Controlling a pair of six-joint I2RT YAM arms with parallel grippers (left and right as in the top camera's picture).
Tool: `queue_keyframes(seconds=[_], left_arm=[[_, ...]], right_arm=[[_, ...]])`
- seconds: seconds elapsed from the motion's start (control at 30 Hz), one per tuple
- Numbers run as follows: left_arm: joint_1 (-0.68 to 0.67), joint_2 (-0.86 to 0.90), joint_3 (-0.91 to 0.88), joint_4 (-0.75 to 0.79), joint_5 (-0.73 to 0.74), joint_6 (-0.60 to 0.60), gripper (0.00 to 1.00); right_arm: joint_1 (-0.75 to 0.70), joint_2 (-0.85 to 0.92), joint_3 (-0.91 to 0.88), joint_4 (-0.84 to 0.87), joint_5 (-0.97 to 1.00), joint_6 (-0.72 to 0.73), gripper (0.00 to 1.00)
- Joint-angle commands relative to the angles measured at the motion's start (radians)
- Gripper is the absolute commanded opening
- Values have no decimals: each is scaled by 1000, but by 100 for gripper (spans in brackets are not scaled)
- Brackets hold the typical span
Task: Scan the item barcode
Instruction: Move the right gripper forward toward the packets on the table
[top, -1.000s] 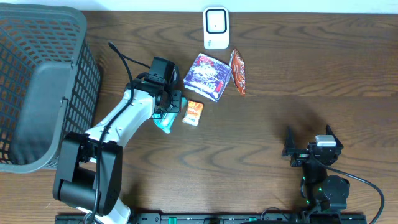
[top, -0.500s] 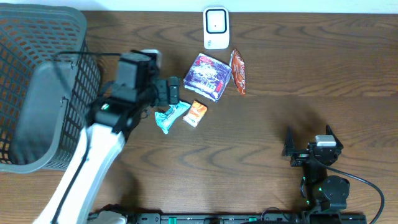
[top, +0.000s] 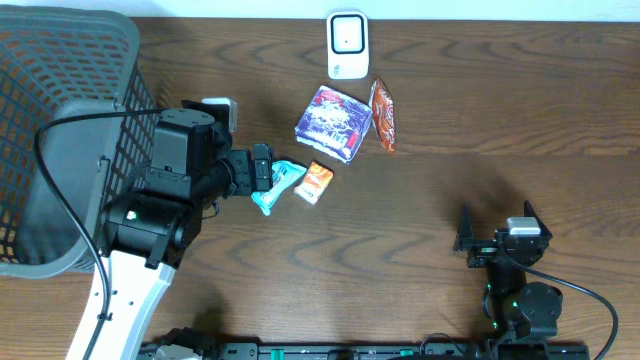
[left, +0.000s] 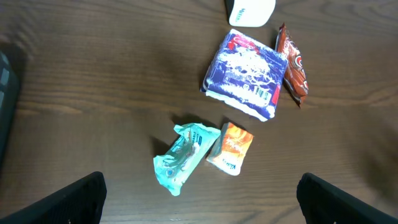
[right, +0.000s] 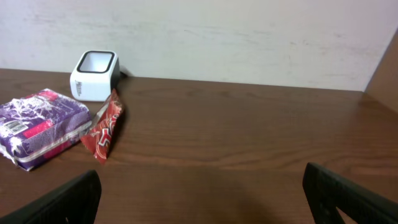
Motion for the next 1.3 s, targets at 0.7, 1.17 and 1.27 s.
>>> queue_keyframes(seconds=[0.7,1.17,1.27], left_arm=[[4,0,8,-5,6,6,98],[4,0,8,-5,6,6,98],[4,0,8,-5,6,6,98]], right_arm=[[-2,-5,-3,462,-582,452,99],[-2,195,273,390,-536,275,99],[-2,356,418,283,-589,203,99]])
